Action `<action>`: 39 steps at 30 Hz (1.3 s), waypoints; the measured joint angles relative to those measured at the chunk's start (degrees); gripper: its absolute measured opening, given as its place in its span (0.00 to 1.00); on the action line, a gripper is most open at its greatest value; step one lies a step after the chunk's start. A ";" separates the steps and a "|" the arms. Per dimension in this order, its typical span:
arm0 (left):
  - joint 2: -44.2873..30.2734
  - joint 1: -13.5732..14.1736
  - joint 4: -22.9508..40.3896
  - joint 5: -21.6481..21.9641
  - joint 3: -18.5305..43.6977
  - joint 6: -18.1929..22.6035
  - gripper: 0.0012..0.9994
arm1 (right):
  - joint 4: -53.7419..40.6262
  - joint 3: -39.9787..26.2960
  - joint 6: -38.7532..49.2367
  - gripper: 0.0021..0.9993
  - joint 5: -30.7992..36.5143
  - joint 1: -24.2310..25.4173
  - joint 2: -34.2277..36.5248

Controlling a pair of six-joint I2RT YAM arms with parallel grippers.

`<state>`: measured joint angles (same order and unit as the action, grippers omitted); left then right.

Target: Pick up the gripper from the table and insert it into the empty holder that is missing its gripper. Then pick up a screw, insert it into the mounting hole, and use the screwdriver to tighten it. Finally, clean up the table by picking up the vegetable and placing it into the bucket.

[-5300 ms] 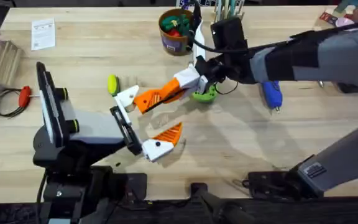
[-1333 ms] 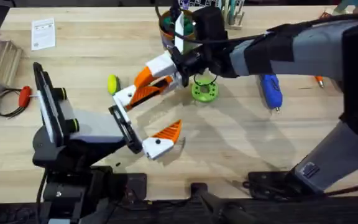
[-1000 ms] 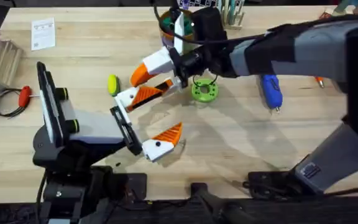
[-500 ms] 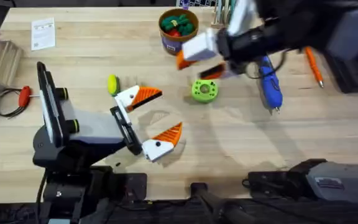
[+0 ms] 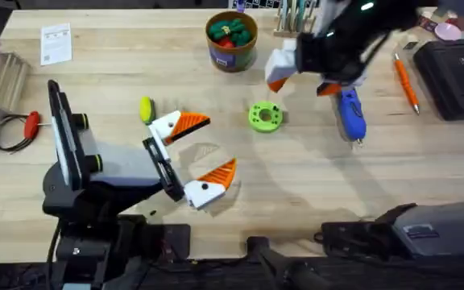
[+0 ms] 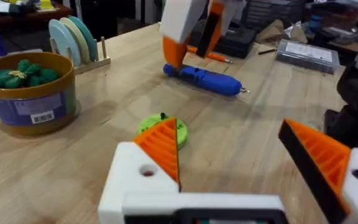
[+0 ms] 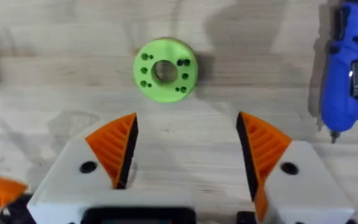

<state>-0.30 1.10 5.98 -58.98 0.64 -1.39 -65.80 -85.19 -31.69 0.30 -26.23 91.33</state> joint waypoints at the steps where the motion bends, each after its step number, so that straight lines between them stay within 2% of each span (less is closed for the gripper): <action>1: -0.02 0.00 0.00 0.00 0.00 0.00 0.99 | 0.05 0.00 -2.02 0.91 0.89 -0.70 1.16; 7: 0.00 0.00 0.00 0.02 0.00 0.00 0.99 | 2.48 0.00 -13.71 0.91 3.56 -3.85 7.33; 18: 0.00 0.00 0.00 0.00 0.00 0.00 0.99 | 5.29 0.00 -28.25 0.91 3.51 -4.12 13.69; 29: -0.01 0.00 0.00 0.01 0.00 0.00 0.99 | 9.49 0.00 -30.88 0.87 3.51 -5.43 17.69; 39: -0.02 0.00 0.00 0.02 0.00 0.00 0.99 | 9.53 -0.02 -30.98 0.73 3.54 -4.70 17.92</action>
<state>-0.32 1.10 5.98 -58.96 0.64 -1.39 -56.27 -85.21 -62.67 3.84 -30.94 109.25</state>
